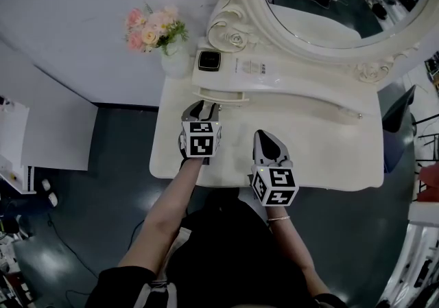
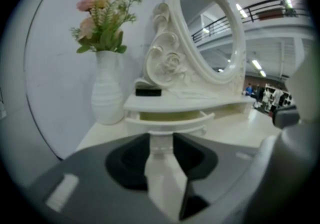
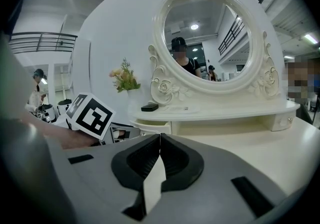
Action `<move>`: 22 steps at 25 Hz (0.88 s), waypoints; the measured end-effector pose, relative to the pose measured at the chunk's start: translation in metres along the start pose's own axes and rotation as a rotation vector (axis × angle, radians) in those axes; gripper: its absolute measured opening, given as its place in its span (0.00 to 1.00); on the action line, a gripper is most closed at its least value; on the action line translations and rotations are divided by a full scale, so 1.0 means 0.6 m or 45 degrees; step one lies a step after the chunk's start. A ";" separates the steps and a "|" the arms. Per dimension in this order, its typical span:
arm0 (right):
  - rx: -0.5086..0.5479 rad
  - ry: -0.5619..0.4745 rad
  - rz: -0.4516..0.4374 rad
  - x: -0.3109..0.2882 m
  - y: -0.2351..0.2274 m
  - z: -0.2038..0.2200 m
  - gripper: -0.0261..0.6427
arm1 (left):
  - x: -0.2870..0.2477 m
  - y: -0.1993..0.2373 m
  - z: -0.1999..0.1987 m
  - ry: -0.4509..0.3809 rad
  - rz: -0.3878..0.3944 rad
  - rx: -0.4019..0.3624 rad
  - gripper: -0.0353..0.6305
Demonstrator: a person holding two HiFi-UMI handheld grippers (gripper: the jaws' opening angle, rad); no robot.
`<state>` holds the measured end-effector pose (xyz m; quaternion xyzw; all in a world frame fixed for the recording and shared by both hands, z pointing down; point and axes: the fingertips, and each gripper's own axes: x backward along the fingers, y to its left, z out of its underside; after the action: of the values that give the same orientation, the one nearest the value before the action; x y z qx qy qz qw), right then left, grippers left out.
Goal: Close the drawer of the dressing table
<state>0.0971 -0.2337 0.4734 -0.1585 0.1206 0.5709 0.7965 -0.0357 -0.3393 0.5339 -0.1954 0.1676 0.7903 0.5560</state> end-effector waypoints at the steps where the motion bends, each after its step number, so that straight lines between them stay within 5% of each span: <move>1: -0.001 0.000 0.000 0.001 0.000 0.000 0.05 | -0.002 -0.001 -0.001 0.004 -0.003 0.002 0.27; 22: -0.002 -0.003 -0.001 0.003 -0.009 -0.001 0.05 | -0.034 0.001 -0.024 0.018 -0.062 0.037 0.27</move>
<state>0.1031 -0.2339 0.4730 -0.1585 0.1190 0.5710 0.7967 -0.0284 -0.3629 0.5312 -0.1969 0.1781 0.7727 0.5766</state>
